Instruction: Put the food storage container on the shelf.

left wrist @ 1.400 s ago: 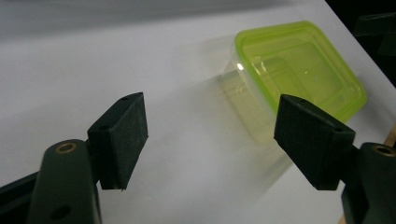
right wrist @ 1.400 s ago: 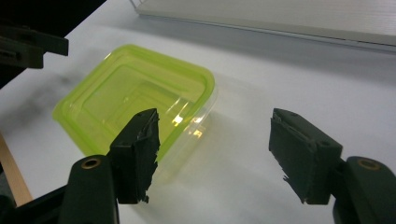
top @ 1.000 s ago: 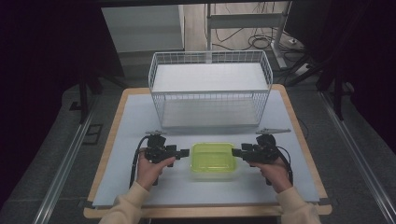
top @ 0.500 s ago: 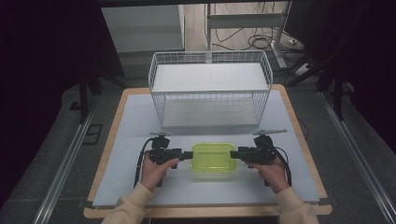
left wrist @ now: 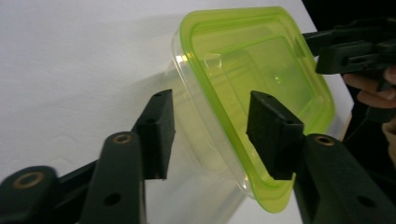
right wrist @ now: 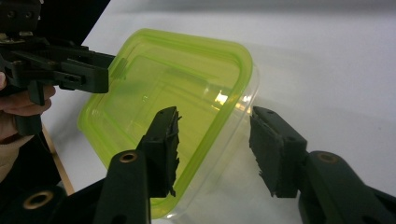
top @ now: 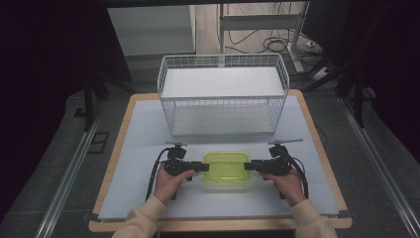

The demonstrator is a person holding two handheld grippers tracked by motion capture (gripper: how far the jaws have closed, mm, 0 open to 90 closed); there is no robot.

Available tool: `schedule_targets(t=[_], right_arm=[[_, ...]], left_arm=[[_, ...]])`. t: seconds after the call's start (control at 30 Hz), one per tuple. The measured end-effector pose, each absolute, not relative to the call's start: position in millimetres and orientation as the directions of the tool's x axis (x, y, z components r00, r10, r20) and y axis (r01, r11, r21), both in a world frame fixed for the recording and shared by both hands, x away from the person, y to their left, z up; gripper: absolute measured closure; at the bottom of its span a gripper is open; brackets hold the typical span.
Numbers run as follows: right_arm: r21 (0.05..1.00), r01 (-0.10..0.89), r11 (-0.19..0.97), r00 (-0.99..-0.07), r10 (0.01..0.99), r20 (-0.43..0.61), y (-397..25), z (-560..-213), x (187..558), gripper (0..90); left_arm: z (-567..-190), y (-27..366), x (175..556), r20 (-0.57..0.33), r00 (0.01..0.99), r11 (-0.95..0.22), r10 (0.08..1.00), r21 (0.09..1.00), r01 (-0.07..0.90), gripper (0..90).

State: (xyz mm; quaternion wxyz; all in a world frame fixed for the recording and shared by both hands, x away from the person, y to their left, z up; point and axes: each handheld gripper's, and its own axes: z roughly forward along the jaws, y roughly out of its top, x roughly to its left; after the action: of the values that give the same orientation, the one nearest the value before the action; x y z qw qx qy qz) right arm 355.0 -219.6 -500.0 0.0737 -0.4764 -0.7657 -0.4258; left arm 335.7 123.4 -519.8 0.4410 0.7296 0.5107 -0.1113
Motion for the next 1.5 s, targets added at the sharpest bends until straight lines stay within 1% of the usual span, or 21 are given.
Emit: schedule_targets(t=[0.1, 0.13, 0.2, 0.3, 0.33, 0.43, 0.5, 0.57, 0.6, 0.63, 0.77, 1.3, 1.5], right_arm=[[0.569, 0.803, 0.181, -0.526, 0.663, 0.532, -219.9, -502.1, 355.4, 54.5], [0.561, 0.808, 0.181, -0.522, 0.662, 0.538, -219.7, -502.9, 355.6, 55.6], [0.556, 0.811, 0.181, -0.522, 0.653, 0.548, -219.0, -503.9, 355.6, 62.2], [0.546, 0.815, 0.191, -0.521, 0.653, 0.549, -217.4, -504.7, 354.5, 68.6], [0.541, 0.823, 0.175, -0.508, 0.653, 0.561, -218.4, -504.2, 354.2, 70.6], [0.538, 0.827, 0.163, -0.499, 0.654, 0.569, -219.2, -502.8, 353.0, 72.6], [0.548, 0.825, 0.141, -0.494, 0.651, 0.576, -221.2, -498.2, 350.1, 76.7], [0.555, 0.821, 0.135, -0.495, 0.653, 0.573, -221.7, -496.4, 349.0, 77.9], [0.570, 0.811, 0.130, -0.501, 0.658, 0.563, -221.9, -493.4, 347.1, 80.1], [0.570, 0.811, 0.130, -0.501, 0.658, 0.563, -221.9, -493.4, 347.1, 80.1], [0.583, 0.801, 0.134, -0.510, 0.661, 0.550, -221.3, -490.2, 344.4, 80.6], [0.625, 0.770, 0.127, -0.541, 0.649, 0.534, -221.4, -476.5, 339.3, 80.5], [0.651, 0.748, 0.129, -0.559, 0.652, 0.512, -219.6, -469.7, 337.3, 80.5]], left_arm=[[-521.4, 122.5, 335.5, -0.617, 0.453, -0.094, 0.643, 0.524, 0.847, 58.7], [-522.2, 122.2, 335.3, -0.628, 0.451, -0.092, 0.634, 0.517, 0.851, 58.7], [-522.5, 122.1, 335.1, -0.643, 0.449, -0.086, 0.620, 0.514, 0.854, 65.9], [-521.0, 122.7, 333.9, -0.643, 0.451, -0.079, 0.619, 0.520, 0.850, 70.7], [-520.1, 122.8, 332.3, -0.647, 0.452, -0.073, 0.614, 0.524, 0.849, 71.9], [-517.4, 122.3, 329.5, -0.640, 0.455, -0.068, 0.619, 0.534, 0.843, 73.2], [-512.9, 122.9, 325.9, -0.626, 0.472, -0.067, 0.621, 0.558, 0.827, 76.4], [-511.5, 122.7, 324.5, -0.621, 0.476, -0.068, 0.623, 0.563, 0.824, 77.5], [-509.4, 122.5, 321.9, -0.612, 0.483, -0.071, 0.627, 0.572, 0.817, 79.7], [-509.4, 122.5, 321.9, -0.612, 0.483, -0.071, 0.627, 0.572, 0.817, 80.5], [-506.6, 123.0, 319.3, -0.602, 0.493, -0.078, 0.628, 0.582, 0.810, 80.5], [-498.1, 125.3, 315.1, -0.611, 0.502, -0.060, 0.611, 0.597, 0.800, 80.5], [-493.1, 126.5, 315.0, -0.606, 0.510, -0.059, 0.611, 0.608, 0.792, 80.4]])
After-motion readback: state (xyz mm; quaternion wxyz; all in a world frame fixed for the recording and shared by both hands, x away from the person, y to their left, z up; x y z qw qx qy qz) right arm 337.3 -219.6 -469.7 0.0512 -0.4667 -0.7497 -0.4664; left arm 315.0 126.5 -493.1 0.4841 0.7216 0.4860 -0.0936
